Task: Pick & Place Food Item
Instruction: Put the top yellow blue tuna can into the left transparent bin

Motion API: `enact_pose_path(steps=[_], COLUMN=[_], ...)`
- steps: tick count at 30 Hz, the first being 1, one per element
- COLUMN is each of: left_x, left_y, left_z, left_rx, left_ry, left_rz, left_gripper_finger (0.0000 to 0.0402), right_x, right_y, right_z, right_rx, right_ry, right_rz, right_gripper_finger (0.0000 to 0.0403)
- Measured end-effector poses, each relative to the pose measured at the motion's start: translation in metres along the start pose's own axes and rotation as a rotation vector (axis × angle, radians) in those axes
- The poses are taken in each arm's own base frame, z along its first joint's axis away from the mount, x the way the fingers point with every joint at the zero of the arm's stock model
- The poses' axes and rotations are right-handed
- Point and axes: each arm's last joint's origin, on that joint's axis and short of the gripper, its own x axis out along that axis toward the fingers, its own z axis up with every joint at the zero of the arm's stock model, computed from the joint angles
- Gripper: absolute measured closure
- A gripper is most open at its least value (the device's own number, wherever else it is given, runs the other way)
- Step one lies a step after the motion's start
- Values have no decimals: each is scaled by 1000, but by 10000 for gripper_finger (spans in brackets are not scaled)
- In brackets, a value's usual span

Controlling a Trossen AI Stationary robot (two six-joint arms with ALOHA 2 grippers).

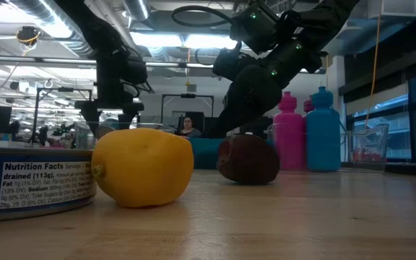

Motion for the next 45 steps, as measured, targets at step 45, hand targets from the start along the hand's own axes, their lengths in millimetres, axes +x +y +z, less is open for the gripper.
enact_pose_path(steps=[45], left_x=[-170], left_y=[-59], left_z=[-141], left_rx=[759], left_ry=[-731], left_rz=[-435], left_gripper_finger=[64], right_x=[-26], right_y=[-69], right_z=[29], right_rx=[245], right_ry=[-379], right_rz=[183], right_gripper_finger=[375])
